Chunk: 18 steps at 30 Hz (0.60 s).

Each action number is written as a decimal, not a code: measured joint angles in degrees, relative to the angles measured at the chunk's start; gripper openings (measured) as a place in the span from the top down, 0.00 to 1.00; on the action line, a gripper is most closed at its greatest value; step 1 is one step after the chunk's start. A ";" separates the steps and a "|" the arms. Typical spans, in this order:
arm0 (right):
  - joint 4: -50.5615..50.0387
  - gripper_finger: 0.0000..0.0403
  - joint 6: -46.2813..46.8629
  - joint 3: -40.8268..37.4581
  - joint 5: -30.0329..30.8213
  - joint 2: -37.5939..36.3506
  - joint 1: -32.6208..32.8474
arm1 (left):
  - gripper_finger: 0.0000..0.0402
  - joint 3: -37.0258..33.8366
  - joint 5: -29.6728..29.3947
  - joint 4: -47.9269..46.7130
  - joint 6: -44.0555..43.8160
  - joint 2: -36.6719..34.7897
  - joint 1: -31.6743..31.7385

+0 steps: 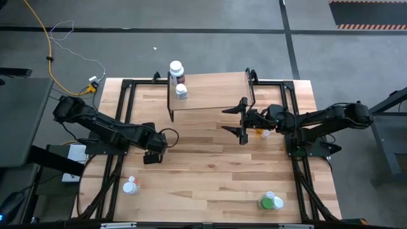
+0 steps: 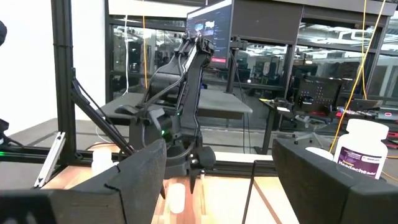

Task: Pick and place medicine bottles onto shelf by color
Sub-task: Put the middle white pill bottle on the shelf

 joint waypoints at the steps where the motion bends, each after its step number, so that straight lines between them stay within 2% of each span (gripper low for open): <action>1: 0.00 0.30 0.00 0.00 0.00 0.00 0.00 | 0.31 0.00 -0.02 0.04 0.00 0.06 0.00; 11: 0.00 0.30 0.00 0.00 0.01 0.00 0.00 | 0.53 0.00 -0.15 0.00 -0.46 0.13 0.00; 18: 0.00 0.30 0.00 0.00 0.00 0.00 0.00 | 0.62 0.00 -0.19 0.02 -0.58 0.10 0.00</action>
